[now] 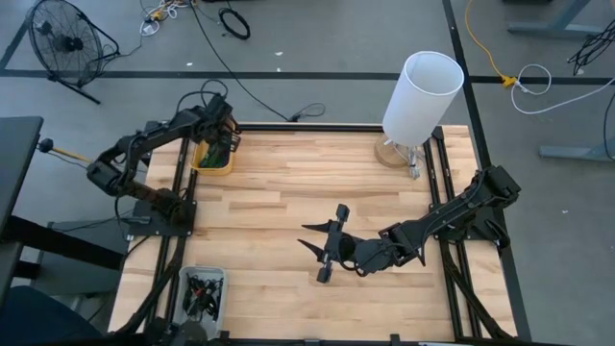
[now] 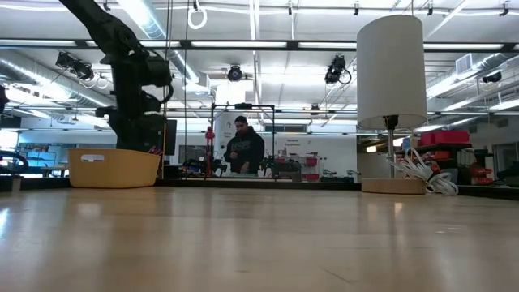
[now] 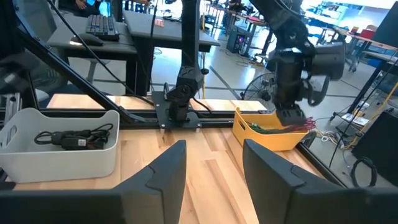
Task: Pick & Place USB Port
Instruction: Return to Home Position
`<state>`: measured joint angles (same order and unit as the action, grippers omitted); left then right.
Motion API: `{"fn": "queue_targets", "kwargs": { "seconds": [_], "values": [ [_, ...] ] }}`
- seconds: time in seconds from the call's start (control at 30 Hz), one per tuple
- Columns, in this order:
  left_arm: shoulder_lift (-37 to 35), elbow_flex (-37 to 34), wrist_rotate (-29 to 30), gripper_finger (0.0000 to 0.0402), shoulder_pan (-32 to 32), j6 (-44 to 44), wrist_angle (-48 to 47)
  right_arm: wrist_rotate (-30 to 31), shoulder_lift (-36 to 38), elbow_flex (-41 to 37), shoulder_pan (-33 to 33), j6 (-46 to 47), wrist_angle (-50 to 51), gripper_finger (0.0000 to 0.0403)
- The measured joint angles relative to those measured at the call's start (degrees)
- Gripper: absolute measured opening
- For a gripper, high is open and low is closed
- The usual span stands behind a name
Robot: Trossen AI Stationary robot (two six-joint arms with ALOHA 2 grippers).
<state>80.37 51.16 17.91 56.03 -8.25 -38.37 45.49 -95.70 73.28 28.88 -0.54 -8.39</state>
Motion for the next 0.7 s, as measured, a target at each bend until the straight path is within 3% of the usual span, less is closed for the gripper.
{"fn": "queue_targets", "kwargs": {
  "seconds": [0.13,0.3,0.47,0.7],
  "values": [
    [-4.79,0.00,-3.88,0.0190,-1.02,4.55,1.53,0.05,0.00,0.00,0.00,-0.01,0.77,0.0156],
    [-13.64,-0.04,-16.15,0.0181,-4.96,9.14,4.20,0.49,0.00,0.00,-0.08,-2.50,0.73,0.0153],
    [-22.48,-0.04,-28.68,0.0177,-11.16,12.39,7.63,4.62,0.30,0.00,-1.51,-5.58,0.82,0.0153],
    [-30.85,-2.01,-47.39,0.0177,-19.91,13.17,15.30,3.91,4.56,-0.13,-4.49,-5.61,6.28,0.0152]
  ]
}}
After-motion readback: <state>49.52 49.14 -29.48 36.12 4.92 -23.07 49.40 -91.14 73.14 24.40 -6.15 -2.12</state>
